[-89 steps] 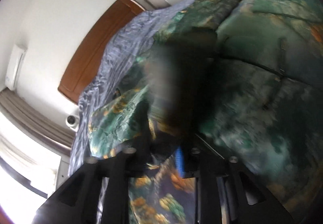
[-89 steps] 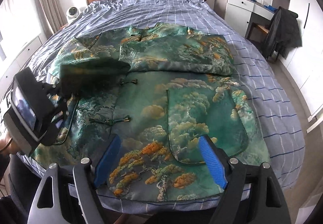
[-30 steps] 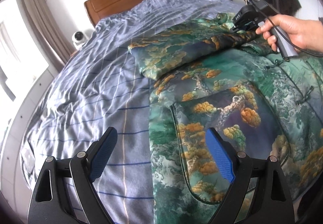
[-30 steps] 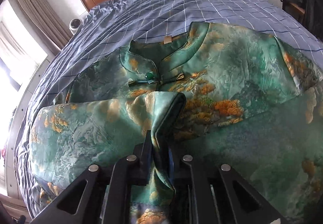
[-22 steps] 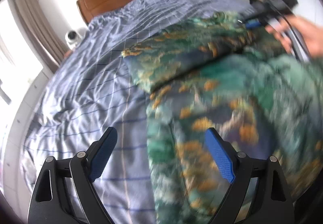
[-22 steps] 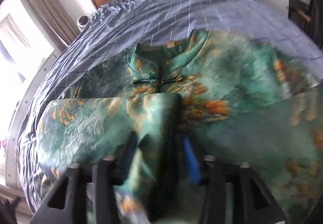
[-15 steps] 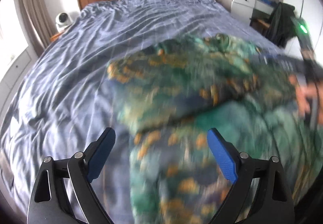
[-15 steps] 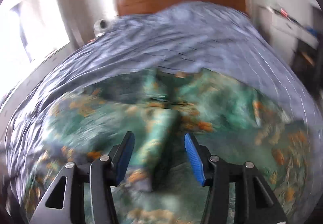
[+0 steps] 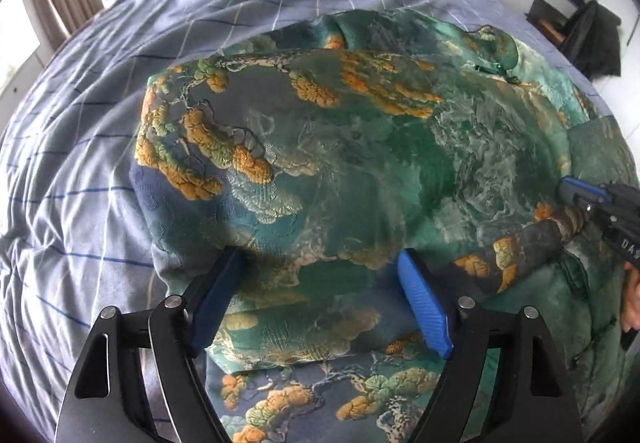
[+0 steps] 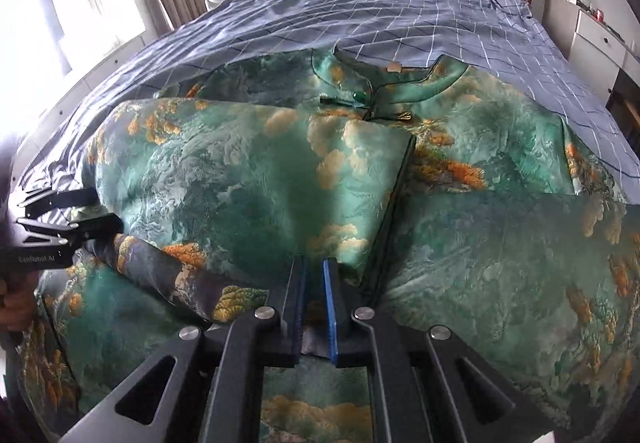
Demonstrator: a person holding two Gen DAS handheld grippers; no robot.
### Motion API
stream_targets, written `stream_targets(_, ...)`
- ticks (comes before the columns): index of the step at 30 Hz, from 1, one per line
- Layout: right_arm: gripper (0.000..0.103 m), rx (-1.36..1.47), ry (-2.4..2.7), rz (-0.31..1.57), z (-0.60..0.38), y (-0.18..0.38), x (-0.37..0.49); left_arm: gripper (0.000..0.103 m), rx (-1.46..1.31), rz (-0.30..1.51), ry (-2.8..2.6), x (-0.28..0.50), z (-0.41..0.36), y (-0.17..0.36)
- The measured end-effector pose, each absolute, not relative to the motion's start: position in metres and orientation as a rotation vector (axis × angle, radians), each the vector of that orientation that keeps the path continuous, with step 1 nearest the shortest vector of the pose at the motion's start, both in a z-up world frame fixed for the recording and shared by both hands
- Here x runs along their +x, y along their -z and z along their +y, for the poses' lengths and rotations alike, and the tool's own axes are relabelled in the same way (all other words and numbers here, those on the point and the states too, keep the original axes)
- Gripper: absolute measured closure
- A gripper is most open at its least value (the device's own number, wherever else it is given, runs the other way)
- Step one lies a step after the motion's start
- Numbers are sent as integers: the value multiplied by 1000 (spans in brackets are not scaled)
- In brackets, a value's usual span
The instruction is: Fold large clothes
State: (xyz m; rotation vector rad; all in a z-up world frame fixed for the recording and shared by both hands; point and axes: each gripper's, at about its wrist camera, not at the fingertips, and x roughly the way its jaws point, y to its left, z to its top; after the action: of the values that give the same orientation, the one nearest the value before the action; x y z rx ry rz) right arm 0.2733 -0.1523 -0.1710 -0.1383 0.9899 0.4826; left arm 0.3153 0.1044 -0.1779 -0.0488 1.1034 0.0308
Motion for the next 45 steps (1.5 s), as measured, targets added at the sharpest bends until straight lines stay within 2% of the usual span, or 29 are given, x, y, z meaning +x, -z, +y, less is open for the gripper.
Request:
stream_targets(3, 96, -153, -475, 988, -149, 173, 273, 16, -69, 1131, -19, 329, 108, 168)
stream_targets(6, 96, -160, -471, 984, -149, 174, 274, 16, -77, 1114, -41, 352, 113, 158)
stream_targets(12, 96, -164, -470, 995, -147, 174, 274, 9, -97, 1186, -80, 400, 128, 181)
stream_targets(19, 96, -154, -474, 1003, -149, 175, 275, 12, -168, 1129, -117, 426, 141, 158)
stream_targets(23, 96, -157, -472, 1005, -148, 175, 276, 12, -270, 1143, -139, 435, 154, 171)
stream_targets(39, 96, -189, -426, 1034, -143, 169, 275, 10, -87, 1082, -38, 303, 104, 165)
stream_targets(42, 90, -172, -403, 1007, -147, 153, 261, 10, -38, 1075, -13, 268, 94, 157)
stream_targets(44, 61, -145, -399, 986, -153, 141, 247, 10, -33, 1070, 13, 244, 88, 153)
stream_targets(45, 37, -135, -395, 983, -157, 138, 241, 10, -21, 1060, 15, 232, 86, 150)
